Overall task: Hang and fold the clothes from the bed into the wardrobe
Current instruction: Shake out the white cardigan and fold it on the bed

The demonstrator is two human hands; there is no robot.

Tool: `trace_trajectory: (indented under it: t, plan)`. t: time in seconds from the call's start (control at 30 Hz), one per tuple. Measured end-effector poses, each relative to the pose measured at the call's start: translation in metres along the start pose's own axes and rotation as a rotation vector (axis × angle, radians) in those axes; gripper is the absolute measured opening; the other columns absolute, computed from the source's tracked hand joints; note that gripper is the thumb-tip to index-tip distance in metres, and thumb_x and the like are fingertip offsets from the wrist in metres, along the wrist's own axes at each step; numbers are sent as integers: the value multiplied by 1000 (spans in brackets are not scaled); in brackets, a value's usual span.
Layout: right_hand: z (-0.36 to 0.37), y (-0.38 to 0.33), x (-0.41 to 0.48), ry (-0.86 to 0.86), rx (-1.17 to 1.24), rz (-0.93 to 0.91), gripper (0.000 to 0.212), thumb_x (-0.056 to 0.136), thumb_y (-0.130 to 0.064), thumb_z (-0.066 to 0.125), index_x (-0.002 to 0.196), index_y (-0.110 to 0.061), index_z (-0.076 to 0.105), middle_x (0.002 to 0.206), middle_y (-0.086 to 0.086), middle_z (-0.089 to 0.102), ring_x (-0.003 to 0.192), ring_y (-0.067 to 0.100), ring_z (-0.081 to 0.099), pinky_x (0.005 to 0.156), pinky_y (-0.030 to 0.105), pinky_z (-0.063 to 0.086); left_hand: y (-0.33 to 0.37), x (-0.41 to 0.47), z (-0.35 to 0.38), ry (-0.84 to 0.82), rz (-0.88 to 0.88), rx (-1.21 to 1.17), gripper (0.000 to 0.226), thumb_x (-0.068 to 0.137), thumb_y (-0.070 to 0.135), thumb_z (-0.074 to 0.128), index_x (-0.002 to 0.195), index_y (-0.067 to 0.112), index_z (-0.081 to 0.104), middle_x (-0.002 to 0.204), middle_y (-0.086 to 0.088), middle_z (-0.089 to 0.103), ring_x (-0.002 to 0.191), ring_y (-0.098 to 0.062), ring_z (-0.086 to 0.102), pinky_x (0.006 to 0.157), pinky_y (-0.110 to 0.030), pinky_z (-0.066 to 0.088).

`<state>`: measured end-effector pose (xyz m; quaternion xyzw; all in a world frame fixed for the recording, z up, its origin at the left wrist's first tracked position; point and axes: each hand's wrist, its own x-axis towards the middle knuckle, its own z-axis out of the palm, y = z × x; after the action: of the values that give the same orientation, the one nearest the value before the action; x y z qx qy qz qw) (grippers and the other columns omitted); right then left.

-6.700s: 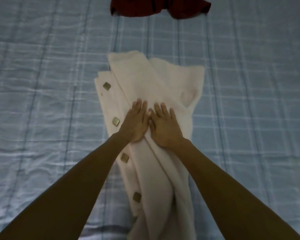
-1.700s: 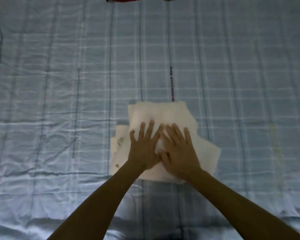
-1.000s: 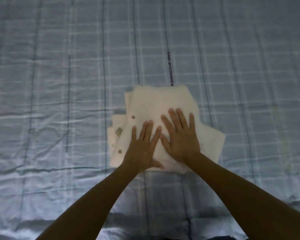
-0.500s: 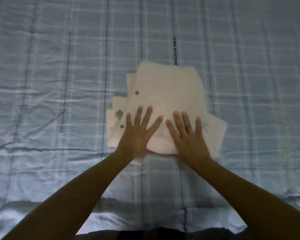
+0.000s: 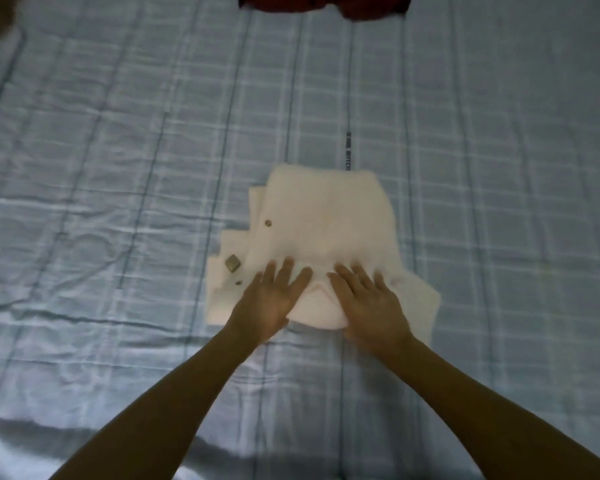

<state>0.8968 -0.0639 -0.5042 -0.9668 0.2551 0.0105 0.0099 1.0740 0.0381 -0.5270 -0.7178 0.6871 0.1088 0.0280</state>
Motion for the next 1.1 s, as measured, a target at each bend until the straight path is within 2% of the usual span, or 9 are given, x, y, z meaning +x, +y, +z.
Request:
trace_trajectory:
  t: [0.1,0.23,0.37,0.5,0.83,0.9,0.97,1.0,1.1]
  plan:
    - [-30,10,8,11,47,-8,86,41,-9,86,117,-8,45,116,16,65,100,38,65,74,53,55,10,1,-34,7,-78,-78,120,21,18,94,129,16,40,114,-21,65,86,-38,68,54,-40,57]
    - [-90,27,27,49,67,-87,99,31,-17,88,118,-9,44,116,15,65,101,36,65,73,49,57,20,0,-96,84,-153,-102,110,27,10,90,125,17,42,107,-19,65,77,-35,67,46,-36,55]
    - [-163,16,65,123,66,-206,105,23,-18,88,119,-9,45,115,14,66,101,34,66,73,46,57,0,-19,-171,192,-247,-49,103,31,9,86,124,17,43,104,-17,66,70,-32,65,42,-33,52]
    - [-237,-15,113,231,59,-327,104,24,-17,87,121,-10,48,119,13,64,104,34,64,77,47,56,-34,-54,-253,310,-367,35,94,40,6,82,125,17,43,106,-19,66,76,-35,66,45,-37,54]
    - [-424,-185,185,594,49,-691,83,37,-8,83,118,-8,63,120,14,64,106,35,63,83,47,52,-100,-236,-430,528,-724,248,99,41,3,83,129,16,40,108,-21,65,74,-38,65,41,-34,51]
    - [-450,-226,184,641,70,-745,82,39,-9,84,118,-8,63,120,14,64,106,35,63,84,47,52,-106,-279,-452,568,-764,287,89,51,15,84,129,17,41,108,-19,65,75,-36,66,44,-34,52]
    - [-470,-267,181,675,100,-804,86,36,-12,86,118,-8,61,118,15,64,105,36,63,83,49,53,-111,-320,-466,605,-810,332,69,68,33,71,129,18,42,109,-18,65,77,-33,67,49,-34,53]
    - [-479,-288,180,688,111,-840,91,32,-13,86,119,-8,59,118,15,64,104,36,63,82,49,53,-115,-341,-470,616,-843,359,67,71,35,70,130,19,42,111,-17,65,80,-31,67,53,-34,54]
    - [-504,-356,172,714,123,-940,100,25,-16,89,119,-9,56,118,15,64,104,36,63,83,50,53,-129,-408,-472,638,-952,364,89,58,22,86,133,20,38,118,-16,62,88,-32,67,61,-38,56]
